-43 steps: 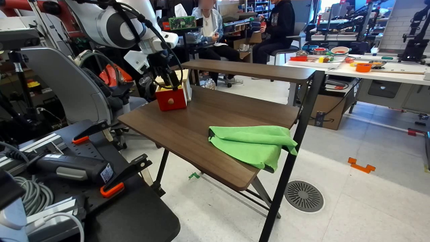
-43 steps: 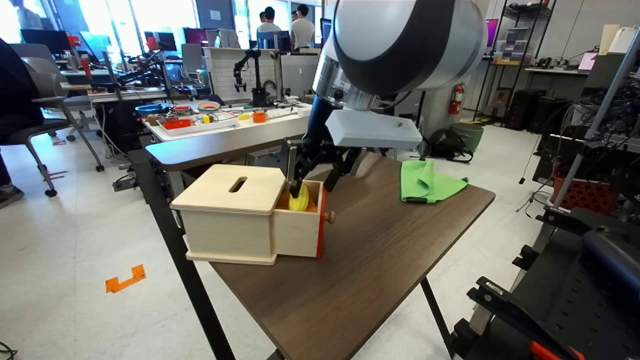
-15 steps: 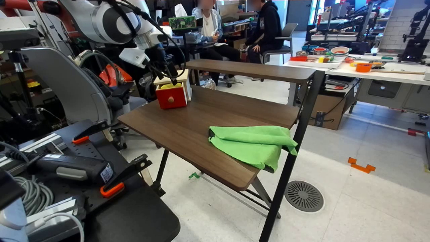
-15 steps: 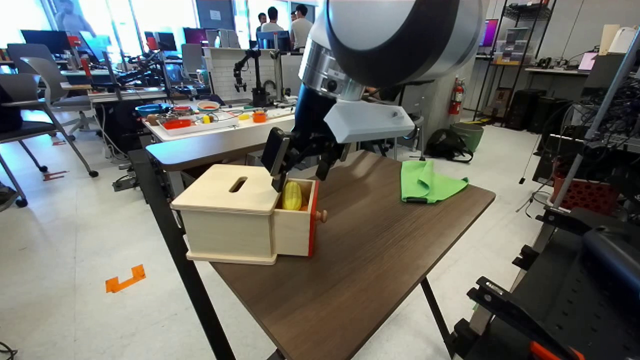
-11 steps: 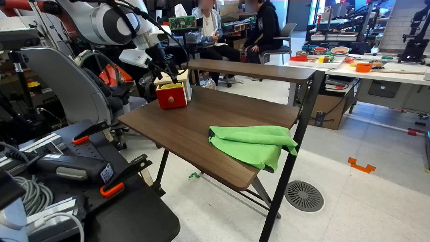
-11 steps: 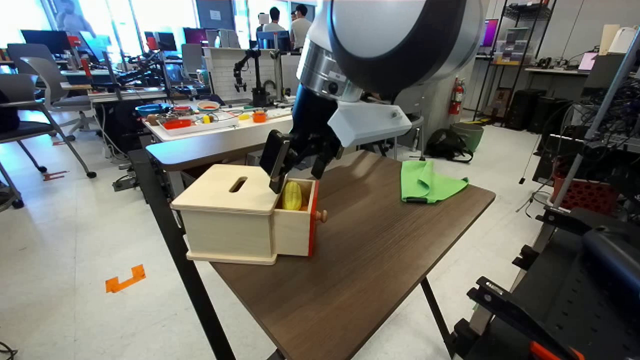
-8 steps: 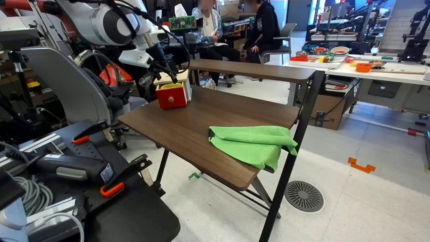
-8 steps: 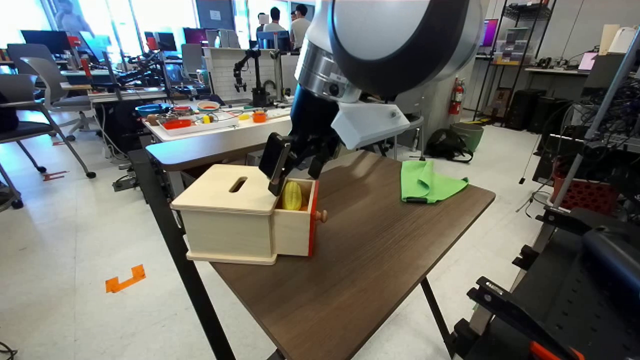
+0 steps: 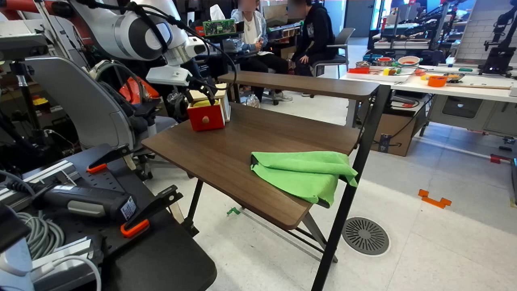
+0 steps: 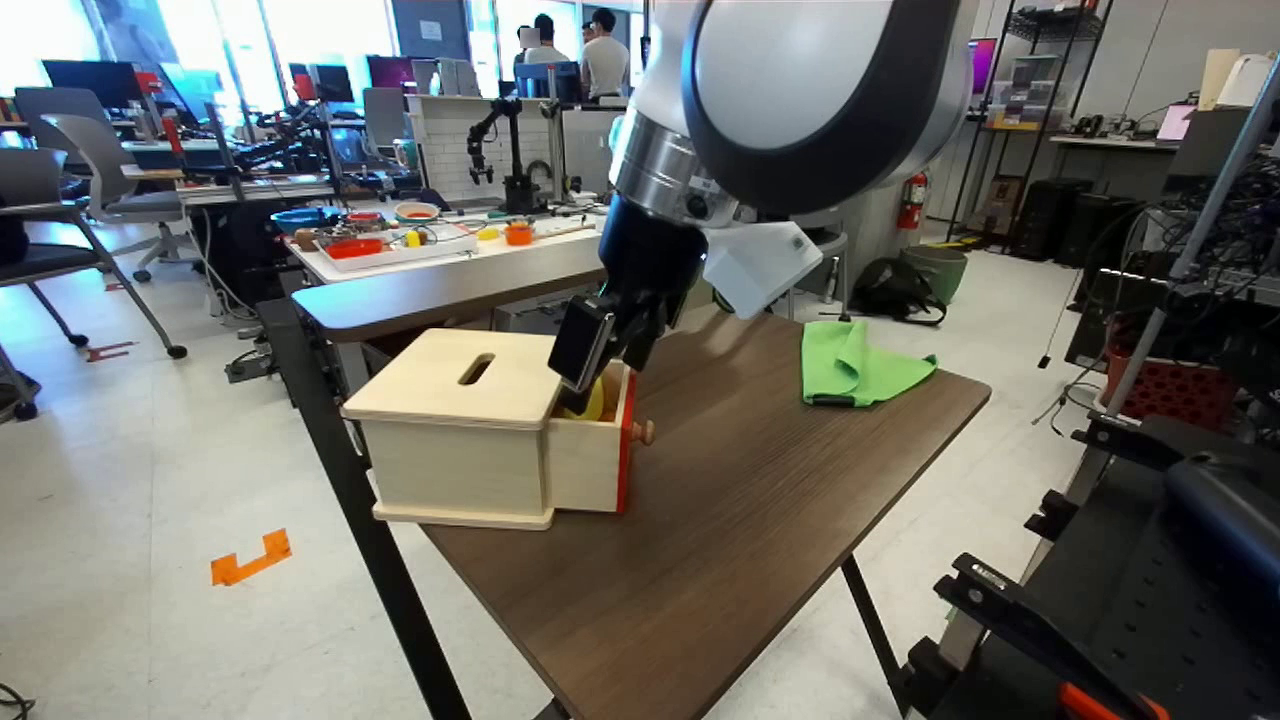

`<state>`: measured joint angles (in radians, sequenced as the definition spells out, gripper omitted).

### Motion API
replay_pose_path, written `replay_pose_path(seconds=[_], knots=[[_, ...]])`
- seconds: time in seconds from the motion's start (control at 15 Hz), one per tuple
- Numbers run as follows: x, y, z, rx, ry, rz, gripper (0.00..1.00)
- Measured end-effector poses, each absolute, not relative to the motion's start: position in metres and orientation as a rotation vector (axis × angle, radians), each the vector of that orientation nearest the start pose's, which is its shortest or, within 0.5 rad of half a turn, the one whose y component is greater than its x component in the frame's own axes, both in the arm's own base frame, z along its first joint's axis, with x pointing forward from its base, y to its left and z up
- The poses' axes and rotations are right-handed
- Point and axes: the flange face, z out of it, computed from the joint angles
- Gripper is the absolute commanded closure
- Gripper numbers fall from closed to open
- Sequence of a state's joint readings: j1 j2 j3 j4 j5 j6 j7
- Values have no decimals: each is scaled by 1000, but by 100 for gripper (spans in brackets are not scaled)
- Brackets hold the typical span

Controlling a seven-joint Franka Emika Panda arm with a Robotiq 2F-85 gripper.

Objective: Open the drawer and then remove the yellow object that is inside the drawer and put it on the table

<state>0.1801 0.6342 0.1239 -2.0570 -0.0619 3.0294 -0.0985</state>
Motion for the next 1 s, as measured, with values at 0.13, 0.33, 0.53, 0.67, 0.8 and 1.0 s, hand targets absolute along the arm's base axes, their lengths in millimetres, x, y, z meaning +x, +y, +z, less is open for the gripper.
replay_pose_path(seconds=[0.13, 0.33, 0.53, 0.67, 0.8, 1.0], knots=[[587, 181, 159, -2945, -659, -513, 0], [588, 175, 157, -2946, -677, -511, 0], [588, 175, 154, -2941, -697, -507, 0], [590, 176, 153, -2938, -708, -509, 0], [590, 176, 153, -2935, -718, -510, 0], [590, 177, 154, -2934, -724, -508, 0]])
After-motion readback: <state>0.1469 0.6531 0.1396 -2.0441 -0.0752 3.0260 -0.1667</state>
